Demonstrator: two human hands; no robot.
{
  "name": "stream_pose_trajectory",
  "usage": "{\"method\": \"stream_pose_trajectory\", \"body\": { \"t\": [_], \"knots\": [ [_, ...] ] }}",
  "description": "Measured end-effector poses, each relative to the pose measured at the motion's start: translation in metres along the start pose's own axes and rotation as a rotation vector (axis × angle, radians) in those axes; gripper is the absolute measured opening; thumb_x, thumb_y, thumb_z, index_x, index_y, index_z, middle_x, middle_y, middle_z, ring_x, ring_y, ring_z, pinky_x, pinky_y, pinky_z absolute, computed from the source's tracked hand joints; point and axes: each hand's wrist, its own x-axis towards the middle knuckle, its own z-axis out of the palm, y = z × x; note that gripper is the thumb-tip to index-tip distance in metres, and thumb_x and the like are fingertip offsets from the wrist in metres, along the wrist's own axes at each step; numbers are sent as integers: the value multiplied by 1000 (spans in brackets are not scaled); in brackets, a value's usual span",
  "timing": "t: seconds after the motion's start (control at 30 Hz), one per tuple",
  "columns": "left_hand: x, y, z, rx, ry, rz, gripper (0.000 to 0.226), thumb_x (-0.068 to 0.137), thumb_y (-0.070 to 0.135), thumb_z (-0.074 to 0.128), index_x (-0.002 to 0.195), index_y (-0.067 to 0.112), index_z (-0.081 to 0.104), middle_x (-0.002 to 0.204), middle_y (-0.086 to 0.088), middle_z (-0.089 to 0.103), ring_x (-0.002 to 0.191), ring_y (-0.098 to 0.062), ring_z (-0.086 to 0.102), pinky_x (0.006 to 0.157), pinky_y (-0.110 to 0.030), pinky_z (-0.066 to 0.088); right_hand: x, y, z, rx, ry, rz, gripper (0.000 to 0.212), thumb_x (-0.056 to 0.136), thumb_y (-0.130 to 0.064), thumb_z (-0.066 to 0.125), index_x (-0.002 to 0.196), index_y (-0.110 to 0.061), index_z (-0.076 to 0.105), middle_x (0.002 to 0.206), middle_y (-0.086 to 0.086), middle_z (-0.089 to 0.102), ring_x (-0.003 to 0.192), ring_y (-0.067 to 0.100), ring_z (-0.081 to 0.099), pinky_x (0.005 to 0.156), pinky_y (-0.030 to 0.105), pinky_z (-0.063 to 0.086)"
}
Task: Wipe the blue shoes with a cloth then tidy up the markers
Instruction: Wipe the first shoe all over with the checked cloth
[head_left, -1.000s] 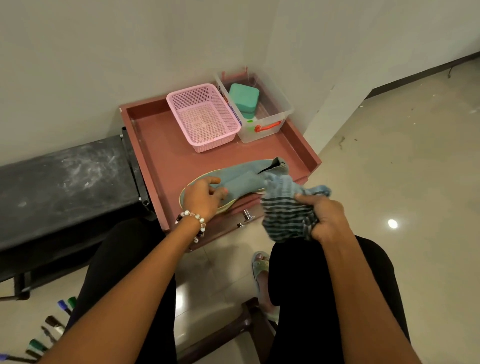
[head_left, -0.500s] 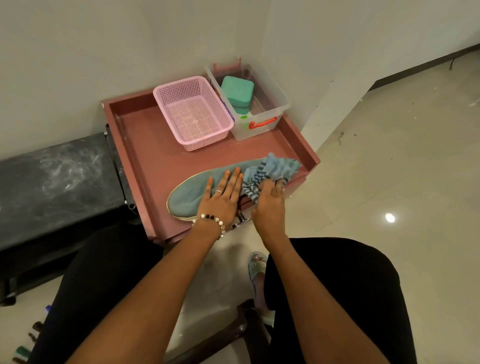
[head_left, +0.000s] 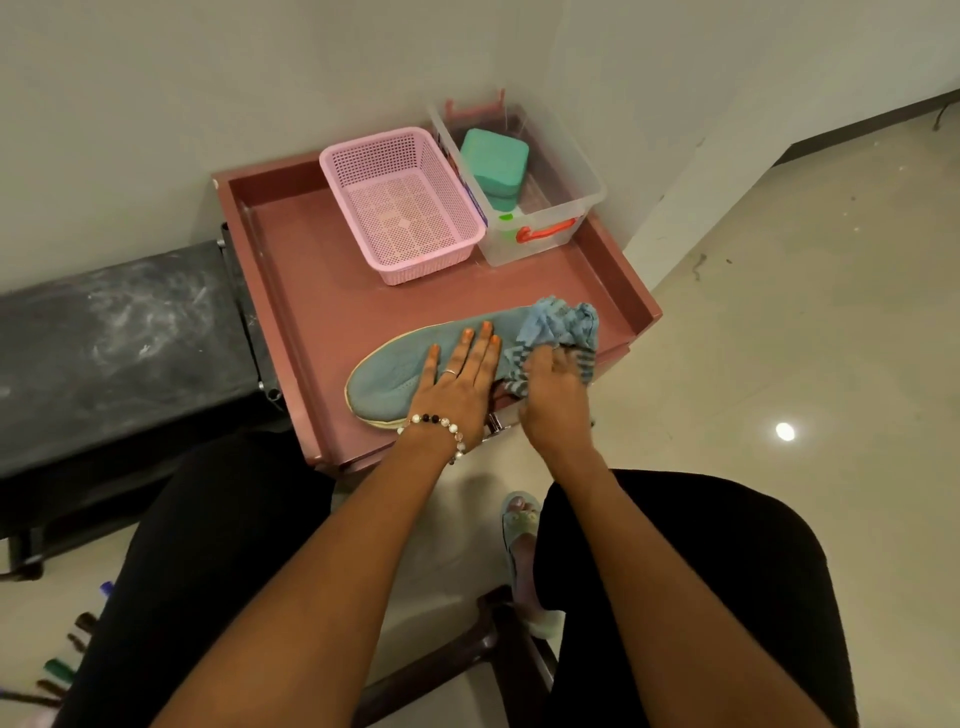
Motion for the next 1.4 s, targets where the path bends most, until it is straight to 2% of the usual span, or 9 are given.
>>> {"method": "stream_pose_trajectory", "body": {
  "t": [0.2,0.5,0.6,0.83,0.93,1.07,1.2,1.3,1.4],
  "knots": [
    [-1,0,-9,1,-44,24,74,94,8,30,150,11,-18,156,-2,-26,146,-21,-17,115,-49,-6,17,36,-36,-192,-194,-167,28,82,4,46,109,-1,47,104,20,61,86,36,60,64,36,43],
    [1,0,-4,25,-58,22,77,95,17,36,148,10,-19,156,-3,-27,146,-22,-17,115,-51,-4,17,17,-34,17,-290,-27,38,76,4,55,112,-4,47,101,24,60,88,37,61,69,39,47],
    [0,0,-6,-6,-45,16,80,91,9,36,149,12,-19,156,-1,-26,146,-21,-17,115,-49,-5,20,42,-43,-176,-194,53,28,84,-3,52,112,-4,49,104,20,59,92,35,59,74,36,46],
    [3,-1,-6,40,-124,32,79,95,25,41,150,8,-13,154,-5,-30,145,-24,-20,115,-53,-5,13,5,-23,251,-172,71,29,78,6,52,106,-2,55,94,19,63,87,35,60,68,31,41],
    [4,-2,-4,-12,-103,24,83,93,19,41,148,12,-21,155,-2,-30,145,-22,-19,115,-51,-6,14,37,-67,838,-182,288,32,72,23,48,92,4,63,84,12,65,78,24,63,67,28,48],
    [4,0,-4,-19,-93,10,84,91,11,39,148,13,-22,155,-1,-30,145,-22,-19,115,-52,-6,9,70,-98,1325,206,795,26,69,20,50,74,-2,63,73,11,65,63,26,65,61,35,55],
    [4,1,-5,-25,-99,13,86,90,10,41,148,13,-23,154,-1,-31,145,-22,-20,115,-51,-6,21,73,-89,1291,662,880,16,73,9,55,79,-4,61,79,8,65,73,27,68,60,35,57],
    [4,1,-6,-31,-104,9,87,88,10,41,149,13,-21,155,-1,-30,145,-22,-20,115,-52,-5,33,57,-67,1061,464,720,16,81,1,59,89,-11,64,83,4,67,70,19,68,59,33,57],
    [4,1,-6,-32,-102,13,86,88,9,40,149,13,-20,155,-1,-29,145,-21,-19,115,-52,-5,36,31,-32,608,32,315,33,84,-1,47,111,-11,61,109,17,61,106,36,57,91,47,48]
  ]
}}
